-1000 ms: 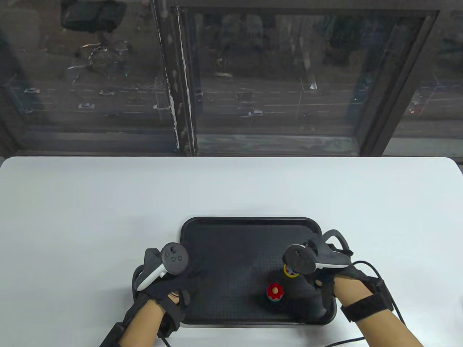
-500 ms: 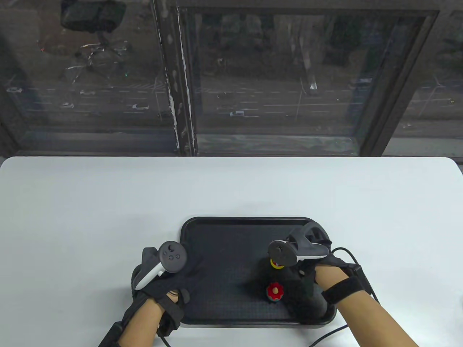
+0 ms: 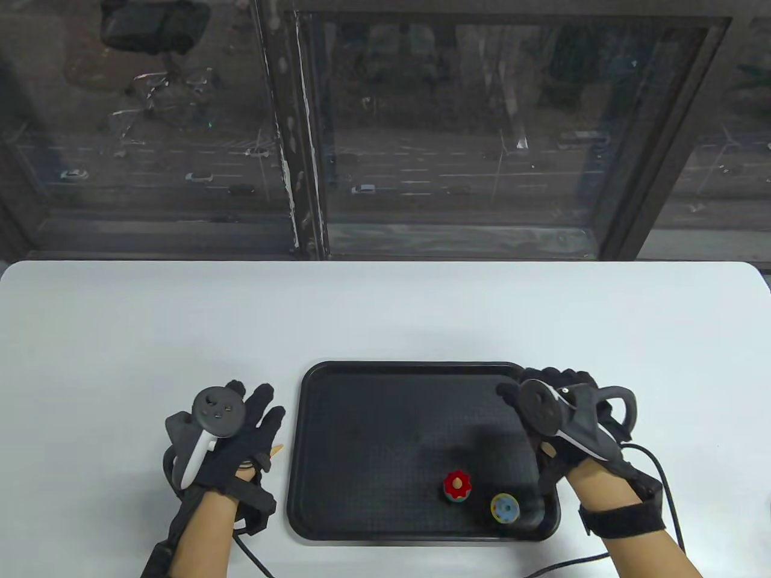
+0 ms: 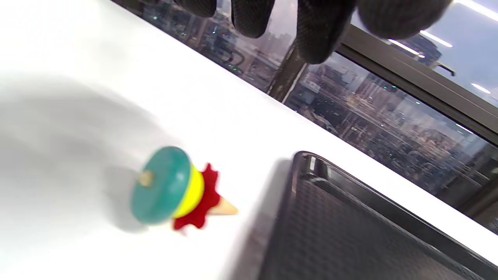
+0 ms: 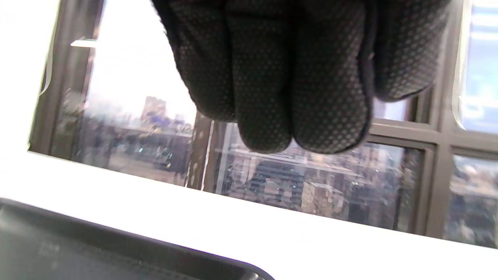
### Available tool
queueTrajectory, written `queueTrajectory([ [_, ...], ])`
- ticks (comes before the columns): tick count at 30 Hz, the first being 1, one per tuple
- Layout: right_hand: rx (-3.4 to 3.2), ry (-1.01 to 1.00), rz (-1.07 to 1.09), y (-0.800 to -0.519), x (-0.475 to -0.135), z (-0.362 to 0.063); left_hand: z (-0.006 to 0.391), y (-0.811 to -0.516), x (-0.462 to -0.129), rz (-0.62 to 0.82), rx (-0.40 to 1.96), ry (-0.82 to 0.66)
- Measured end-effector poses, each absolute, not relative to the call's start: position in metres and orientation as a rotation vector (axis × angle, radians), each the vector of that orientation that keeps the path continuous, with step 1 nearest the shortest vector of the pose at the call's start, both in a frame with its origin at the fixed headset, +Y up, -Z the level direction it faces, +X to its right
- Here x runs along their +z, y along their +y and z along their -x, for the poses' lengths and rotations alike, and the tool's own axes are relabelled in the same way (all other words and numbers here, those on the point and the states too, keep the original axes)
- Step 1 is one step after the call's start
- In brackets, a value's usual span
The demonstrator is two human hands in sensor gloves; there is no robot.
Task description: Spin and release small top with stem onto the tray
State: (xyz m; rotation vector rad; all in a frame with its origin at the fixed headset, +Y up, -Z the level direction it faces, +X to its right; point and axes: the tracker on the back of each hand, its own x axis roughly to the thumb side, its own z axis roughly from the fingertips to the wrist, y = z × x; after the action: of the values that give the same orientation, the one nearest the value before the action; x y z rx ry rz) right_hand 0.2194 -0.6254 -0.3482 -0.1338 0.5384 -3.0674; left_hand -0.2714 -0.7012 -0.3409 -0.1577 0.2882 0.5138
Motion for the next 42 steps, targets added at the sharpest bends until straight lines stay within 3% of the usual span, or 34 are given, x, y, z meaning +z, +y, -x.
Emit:
queueTrajectory([
  [6,-3.316,0.165,-0.164,-0.639,-0.319,-0.271,0.274,-0.725,-0.347,0.349,0.313,0.36],
  [13,-3.437,0.153,-0.163,-0.681,-0.319,-0.29,0.228,-0.762,-0.362,0.402,-0.165,0.301],
  [16,-3.465,0.027,-0.137,-0.69,-0.322,-0.294,0.219,-0.762,-0.362,0.368,-0.239,0.295],
  [20,-3.498,0.009,-0.126,-0.69,-0.321,-0.301,0.225,-0.747,-0.356,0.279,-0.038,0.281],
  [23,-3.552,0.034,-0.116,-0.688,-0.319,-0.303,0.224,-0.73,-0.346,0.118,0.2,0.153],
  [26,-3.557,-0.035,-0.059,-0.691,-0.319,-0.3,0.214,-0.723,-0.341,0.079,0.315,0.012],
  [31,-3.504,-0.309,0.023,-0.707,-0.325,-0.292,0.181,-0.716,-0.335,0.05,0.218,-0.143],
  [38,-3.512,-0.313,0.067,-0.705,-0.326,-0.287,0.136,-0.709,-0.33,-0.072,-0.08,-0.298],
  [42,-3.515,-0.313,0.073,-0.705,-0.327,-0.286,0.12,-0.709,-0.333,-0.069,-0.161,-0.391],
])
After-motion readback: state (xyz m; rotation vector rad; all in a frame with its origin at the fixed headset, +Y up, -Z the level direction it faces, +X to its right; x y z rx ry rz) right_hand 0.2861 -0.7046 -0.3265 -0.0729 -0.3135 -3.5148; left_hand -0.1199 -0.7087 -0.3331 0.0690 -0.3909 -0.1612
